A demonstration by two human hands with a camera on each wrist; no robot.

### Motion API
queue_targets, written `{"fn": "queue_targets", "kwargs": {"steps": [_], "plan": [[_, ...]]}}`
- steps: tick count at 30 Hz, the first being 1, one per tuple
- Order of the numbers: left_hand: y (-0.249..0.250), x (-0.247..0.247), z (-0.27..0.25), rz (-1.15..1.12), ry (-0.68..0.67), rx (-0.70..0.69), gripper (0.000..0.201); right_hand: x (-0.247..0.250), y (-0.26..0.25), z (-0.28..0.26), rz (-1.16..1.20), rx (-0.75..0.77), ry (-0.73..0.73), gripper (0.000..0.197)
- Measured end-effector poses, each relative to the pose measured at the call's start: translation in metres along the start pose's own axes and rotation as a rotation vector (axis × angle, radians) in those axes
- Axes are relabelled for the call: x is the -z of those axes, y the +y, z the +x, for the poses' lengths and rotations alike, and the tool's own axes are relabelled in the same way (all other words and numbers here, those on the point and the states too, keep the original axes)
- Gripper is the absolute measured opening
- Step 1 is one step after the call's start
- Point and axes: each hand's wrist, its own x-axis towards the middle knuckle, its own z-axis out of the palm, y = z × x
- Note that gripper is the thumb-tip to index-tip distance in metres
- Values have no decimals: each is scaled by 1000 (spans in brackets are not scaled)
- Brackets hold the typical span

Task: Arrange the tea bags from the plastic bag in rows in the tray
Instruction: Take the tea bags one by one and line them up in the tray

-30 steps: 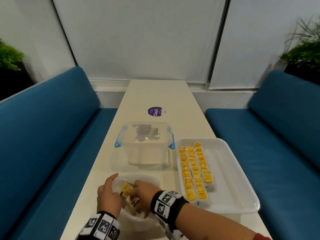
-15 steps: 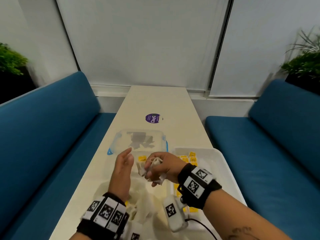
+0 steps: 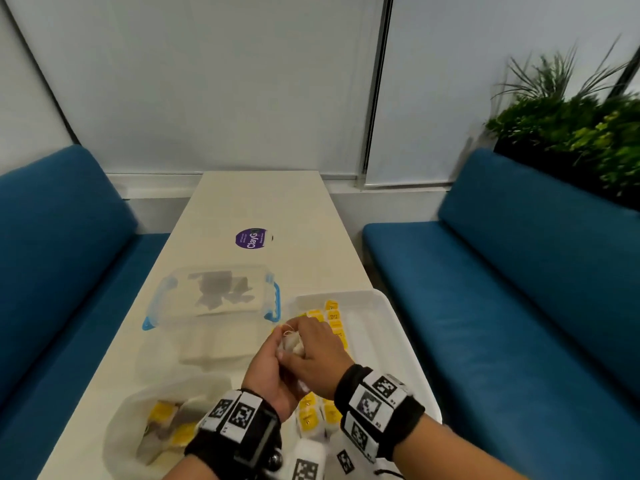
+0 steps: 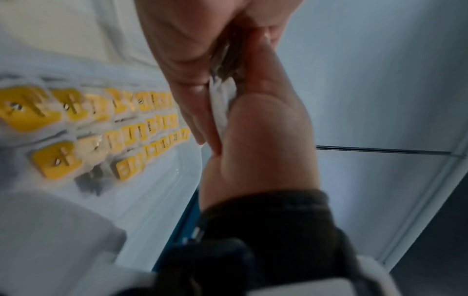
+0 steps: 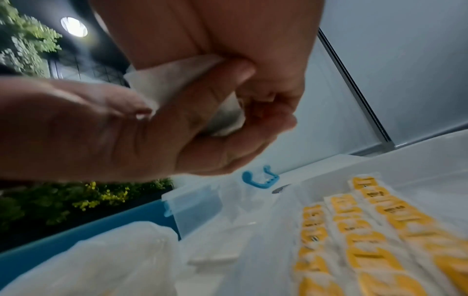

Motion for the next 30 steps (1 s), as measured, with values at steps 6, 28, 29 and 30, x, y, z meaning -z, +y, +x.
{"fn": "queue_targets", "kwargs": {"steps": [6, 28, 29, 30], "plan": [[-15, -6, 11, 6, 13, 84, 43, -4, 20, -6, -168, -45, 134, 75], [-13, 16, 30, 38, 53, 190, 26, 42, 47, -1, 545, -164, -135, 20], [-13, 17, 30, 42, 61, 186, 26, 42, 48, -1, 553, -171, -135, 19], [-14, 16, 30, 39, 63, 181, 25, 43, 48, -2, 559, -176, -132, 18]]}}
